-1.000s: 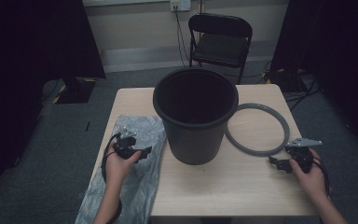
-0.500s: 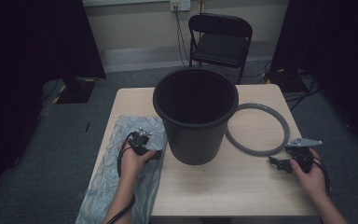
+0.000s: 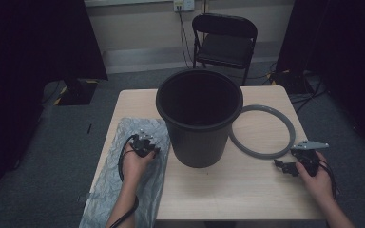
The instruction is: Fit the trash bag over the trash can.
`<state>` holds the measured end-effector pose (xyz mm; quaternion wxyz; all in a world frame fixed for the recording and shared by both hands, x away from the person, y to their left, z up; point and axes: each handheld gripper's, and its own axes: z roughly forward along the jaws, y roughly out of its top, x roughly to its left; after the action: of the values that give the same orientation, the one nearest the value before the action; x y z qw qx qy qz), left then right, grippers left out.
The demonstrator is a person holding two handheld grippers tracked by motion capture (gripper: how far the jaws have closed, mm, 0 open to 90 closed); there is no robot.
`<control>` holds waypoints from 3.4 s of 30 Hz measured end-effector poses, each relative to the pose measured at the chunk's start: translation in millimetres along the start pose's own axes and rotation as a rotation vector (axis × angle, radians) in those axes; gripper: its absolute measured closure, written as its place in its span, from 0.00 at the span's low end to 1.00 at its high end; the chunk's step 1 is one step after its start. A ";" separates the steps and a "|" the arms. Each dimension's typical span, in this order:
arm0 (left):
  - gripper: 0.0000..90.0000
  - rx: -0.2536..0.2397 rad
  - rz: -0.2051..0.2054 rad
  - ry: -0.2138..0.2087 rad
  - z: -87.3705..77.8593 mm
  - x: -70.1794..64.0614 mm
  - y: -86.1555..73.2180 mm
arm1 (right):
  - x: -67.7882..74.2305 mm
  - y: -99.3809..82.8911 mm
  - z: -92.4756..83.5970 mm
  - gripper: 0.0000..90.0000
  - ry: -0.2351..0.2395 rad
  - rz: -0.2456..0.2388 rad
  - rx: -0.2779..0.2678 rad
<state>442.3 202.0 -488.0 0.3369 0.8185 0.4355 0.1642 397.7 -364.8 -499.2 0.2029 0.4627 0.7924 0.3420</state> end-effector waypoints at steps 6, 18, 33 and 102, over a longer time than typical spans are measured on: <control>1.00 0.031 -0.073 -0.076 -4.6 -6.2 -2.2 | 0.0 0.0 0.0 0.13 0.000 0.000 0.000; 0.56 0.044 -0.110 -0.036 -33.5 -10.0 -19.7 | 0.0 0.0 0.0 0.13 0.000 0.000 0.000; 0.09 0.114 -0.209 0.187 -29.3 4.4 -31.9 | 0.0 -0.3 -0.4 0.13 0.000 0.000 0.001; 0.99 0.085 -0.094 -0.107 -114.7 9.3 24.3 | 0.0 -0.5 -0.7 0.13 0.000 -0.001 0.002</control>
<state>397.7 247.0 -388.9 0.3322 0.8182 0.4613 0.0856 397.0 -365.3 -499.1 0.2028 0.4625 0.7928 0.3411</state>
